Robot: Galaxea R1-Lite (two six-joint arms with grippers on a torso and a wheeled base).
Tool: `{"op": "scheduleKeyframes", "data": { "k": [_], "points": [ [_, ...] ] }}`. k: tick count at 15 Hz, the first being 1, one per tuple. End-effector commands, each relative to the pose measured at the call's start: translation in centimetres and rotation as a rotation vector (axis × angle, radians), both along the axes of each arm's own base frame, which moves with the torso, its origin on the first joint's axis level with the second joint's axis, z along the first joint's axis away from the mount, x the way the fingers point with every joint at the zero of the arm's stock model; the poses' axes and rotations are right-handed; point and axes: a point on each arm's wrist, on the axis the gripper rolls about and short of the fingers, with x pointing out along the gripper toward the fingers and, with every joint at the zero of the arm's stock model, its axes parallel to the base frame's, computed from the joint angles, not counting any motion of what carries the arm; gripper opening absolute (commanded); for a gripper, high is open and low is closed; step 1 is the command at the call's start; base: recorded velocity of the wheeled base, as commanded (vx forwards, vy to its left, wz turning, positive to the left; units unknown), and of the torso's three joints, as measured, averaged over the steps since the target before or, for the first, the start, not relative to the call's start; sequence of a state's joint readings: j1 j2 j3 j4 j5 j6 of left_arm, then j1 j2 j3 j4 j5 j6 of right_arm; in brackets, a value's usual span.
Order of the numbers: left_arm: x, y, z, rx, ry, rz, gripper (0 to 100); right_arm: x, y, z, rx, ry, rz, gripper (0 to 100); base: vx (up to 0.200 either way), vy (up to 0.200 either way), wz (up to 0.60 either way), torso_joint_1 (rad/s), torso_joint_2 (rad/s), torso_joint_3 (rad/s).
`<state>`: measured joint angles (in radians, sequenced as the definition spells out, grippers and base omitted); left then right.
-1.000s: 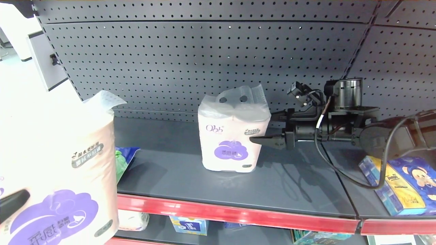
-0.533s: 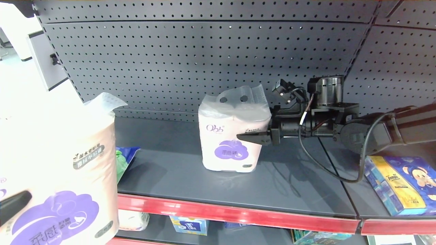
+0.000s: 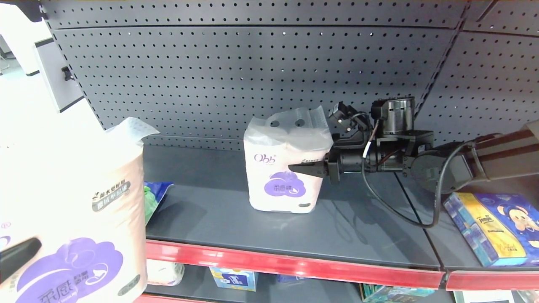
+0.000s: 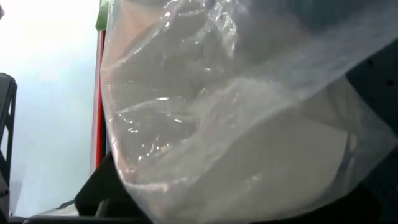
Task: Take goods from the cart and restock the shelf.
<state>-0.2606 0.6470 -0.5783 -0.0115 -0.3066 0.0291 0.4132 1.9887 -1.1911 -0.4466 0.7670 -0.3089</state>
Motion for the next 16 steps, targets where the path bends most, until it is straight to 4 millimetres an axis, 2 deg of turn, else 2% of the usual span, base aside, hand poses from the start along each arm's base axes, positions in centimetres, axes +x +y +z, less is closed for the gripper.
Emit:
{"op": "scheduleKeyframes", "data": {
  "k": [1,6,10,13,16],
  "points": [
    [0.0,0.0,0.1,-0.001,-0.003,0.000,0,-0.6,-0.2,0.5,0.002,-0.003,0.002,0,0.000,0.000,0.00,0.000,0.00,0.000],
    [0.2,-0.1,0.0,0.002,0.007,-0.002,0,-5.5,-1.5,0.9,-0.016,0.035,0.026,0,0.000,0.000,0.00,0.000,0.00,0.000],
    [0.4,-0.1,0.1,0.002,0.008,-0.003,0,-8.3,-2.4,0.4,-0.033,0.060,0.038,0,0.000,0.000,0.00,0.000,0.00,0.000],
    [0.3,-0.1,0.2,0.001,0.004,-0.003,0,-9.2,-2.8,-0.5,-0.053,0.077,0.043,0,0.000,0.000,0.00,0.000,0.00,0.000],
    [0.3,-0.1,0.3,0.000,0.003,-0.003,0,-9.3,-2.9,-0.6,-0.061,0.064,0.054,0,0.000,0.000,0.00,0.000,0.00,0.000]
  ]
}}
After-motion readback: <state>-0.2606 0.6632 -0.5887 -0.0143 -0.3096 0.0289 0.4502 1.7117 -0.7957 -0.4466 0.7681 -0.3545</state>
